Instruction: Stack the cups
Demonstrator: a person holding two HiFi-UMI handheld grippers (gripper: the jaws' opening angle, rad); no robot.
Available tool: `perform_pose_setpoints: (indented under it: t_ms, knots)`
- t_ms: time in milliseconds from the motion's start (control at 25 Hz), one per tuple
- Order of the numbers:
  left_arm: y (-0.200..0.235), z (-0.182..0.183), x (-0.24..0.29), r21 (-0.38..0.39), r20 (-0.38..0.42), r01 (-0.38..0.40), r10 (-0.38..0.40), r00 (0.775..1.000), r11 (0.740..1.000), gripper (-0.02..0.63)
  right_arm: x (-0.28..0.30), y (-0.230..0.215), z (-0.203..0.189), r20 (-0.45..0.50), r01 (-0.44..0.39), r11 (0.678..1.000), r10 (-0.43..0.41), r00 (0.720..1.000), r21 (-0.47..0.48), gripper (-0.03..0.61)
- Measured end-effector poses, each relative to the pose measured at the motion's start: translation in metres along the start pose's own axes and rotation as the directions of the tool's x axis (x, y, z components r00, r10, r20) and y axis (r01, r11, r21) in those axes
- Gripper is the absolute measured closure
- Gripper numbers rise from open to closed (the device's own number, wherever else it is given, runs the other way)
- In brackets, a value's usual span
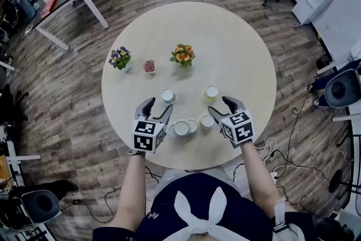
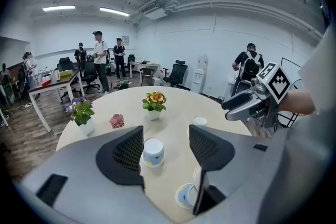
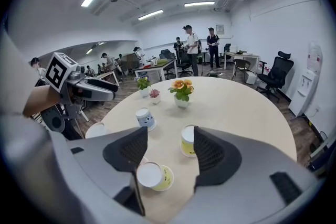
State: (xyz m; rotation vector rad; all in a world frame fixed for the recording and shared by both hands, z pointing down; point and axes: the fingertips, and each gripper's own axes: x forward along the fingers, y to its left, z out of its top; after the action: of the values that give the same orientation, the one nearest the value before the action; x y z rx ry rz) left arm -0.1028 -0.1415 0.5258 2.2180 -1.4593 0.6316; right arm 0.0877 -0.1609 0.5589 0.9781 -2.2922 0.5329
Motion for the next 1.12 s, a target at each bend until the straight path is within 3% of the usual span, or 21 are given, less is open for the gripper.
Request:
perform_pose_setpoints:
  t_ms: [480,1120]
  knots:
    - [0.014,-0.017,0.036,0.024,-0.095,0.025,-0.022,0.995,0.999,0.344,0.032,-0.019,-0.007,-0.061,0.002,0.999,0.000,0.998,0.036,0.287]
    - [0.023,-0.046,0.076,0.023,-0.232,0.036,-0.030,0.972,0.999,0.327,0.074,-0.038,-0.025,-0.164,0.011,1.000,-0.006,0.986,0.029,0.272]
